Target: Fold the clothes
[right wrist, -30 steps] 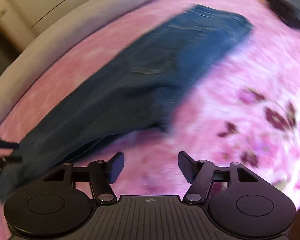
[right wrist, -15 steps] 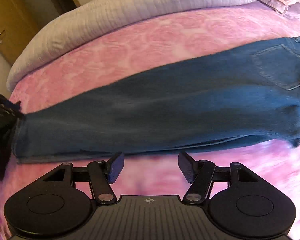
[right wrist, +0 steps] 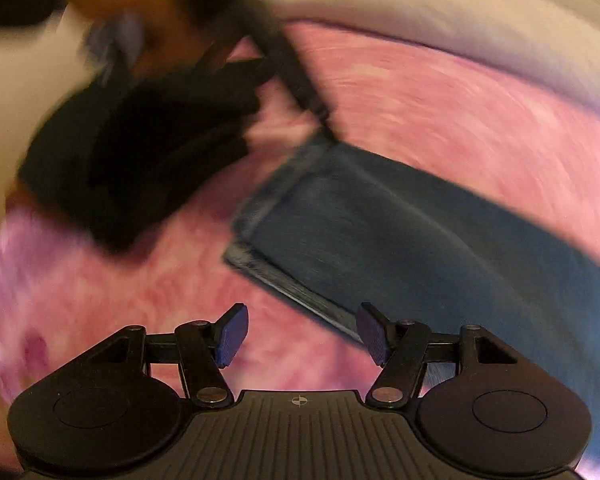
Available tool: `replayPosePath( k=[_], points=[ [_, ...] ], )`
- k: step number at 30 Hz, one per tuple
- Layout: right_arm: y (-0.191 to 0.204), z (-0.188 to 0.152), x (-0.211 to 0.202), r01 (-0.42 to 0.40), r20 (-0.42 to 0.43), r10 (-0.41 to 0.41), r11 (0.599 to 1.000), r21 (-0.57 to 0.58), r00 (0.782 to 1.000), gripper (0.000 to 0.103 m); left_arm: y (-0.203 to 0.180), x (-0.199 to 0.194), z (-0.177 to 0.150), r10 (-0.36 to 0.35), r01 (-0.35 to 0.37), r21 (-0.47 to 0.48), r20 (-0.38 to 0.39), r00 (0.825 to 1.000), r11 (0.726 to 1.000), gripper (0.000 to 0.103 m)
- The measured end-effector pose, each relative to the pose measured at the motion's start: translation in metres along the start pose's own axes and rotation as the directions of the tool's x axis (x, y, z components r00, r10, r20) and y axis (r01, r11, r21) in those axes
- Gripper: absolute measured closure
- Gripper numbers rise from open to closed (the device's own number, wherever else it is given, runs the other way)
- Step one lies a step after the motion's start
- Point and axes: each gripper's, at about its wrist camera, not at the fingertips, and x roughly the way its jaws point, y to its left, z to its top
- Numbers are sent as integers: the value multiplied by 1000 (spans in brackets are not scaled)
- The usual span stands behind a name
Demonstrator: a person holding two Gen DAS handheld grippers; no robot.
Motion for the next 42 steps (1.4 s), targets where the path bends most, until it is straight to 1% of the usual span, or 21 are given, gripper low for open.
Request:
replayPosePath(
  k=[3,6,8,10,11,12,13,14,16,18,20,22,24,26,27,29,30,33,36,39,42],
  points=[
    [32,1,25,45,-7,-48,969,-242,999,39,15,-26,-8,31,-29,-34,59,998,999,67],
    [55,-7,53,108,-12,-125,897,-428,992,39,26,-44,-19,43,-35,-85,104,994,996,66],
    [59,-7,61,128,25,-132,872,-472,991,39,26,-47,-27,55,-45,-88,120,991,995,65],
    [56,-3,66,126,35,-124,880,-458,992,40,21,-48,-35,62,-54,-65,131,989,996,64],
    [53,0,68,120,31,-118,890,-441,993,43,18,-49,-38,65,-60,-44,136,989,997,63],
    [50,3,69,114,28,-112,899,-423,993,52,9,-48,-42,73,-75,16,131,989,997,62],
    [47,6,69,110,28,-108,908,-403,994,70,1,-48,-46,80,-90,76,127,989,993,62],
    [44,9,64,113,37,-107,919,-378,994,80,-8,-47,-50,88,-104,136,123,989,985,60],
    [38,14,55,116,56,-103,936,-333,993,81,-32,-41,-60,97,-132,328,121,988,935,57],
    [35,15,44,106,76,-86,942,-317,993,82,-54,-33,-70,94,-140,487,118,989,862,56],
    [31,13,42,78,69,-61,954,-291,996,82,-70,-18,-77,96,-126,596,81,992,793,56],
    [25,13,43,54,67,-39,969,-241,997,82,-80,-5,-83,124,-141,670,74,990,729,56],
    [19,19,38,50,93,-35,984,-172,995,83,-86,2,-81,130,-145,692,74,989,707,56],
    [15,29,26,48,124,-35,993,-106,992,83,-86,3,-73,139,-165,665,92,986,728,56],
    [11,33,18,44,145,-34,997,-67,989,83,-84,1,-67,153,-191,634,115,982,750,56],
    [-1,40,0,29,188,-33,999,20,982,83,-74,-7,-52,163,-218,548,148,975,808,56],
    [-8,44,-9,20,209,-33,998,64,977,83,-70,-12,-44,185,-246,495,171,968,833,56],
    [-32,51,-43,3,286,-62,979,202,956,84,-61,-27,-23,230,-301,379,221,948,875,56],
    [-73,46,-94,-12,390,-138,934,358,910,84,-61,-38,2,221,-288,295,238,946,911,56],
    [-119,28,-151,-32,474,-241,867,498,847,84,-80,-37,25,192,-265,310,247,950,913,56],
    [-174,-17,-204,-49,503,-362,773,633,785,84,-111,-29,52,150,-233,358,245,958,904,56]
  ],
)
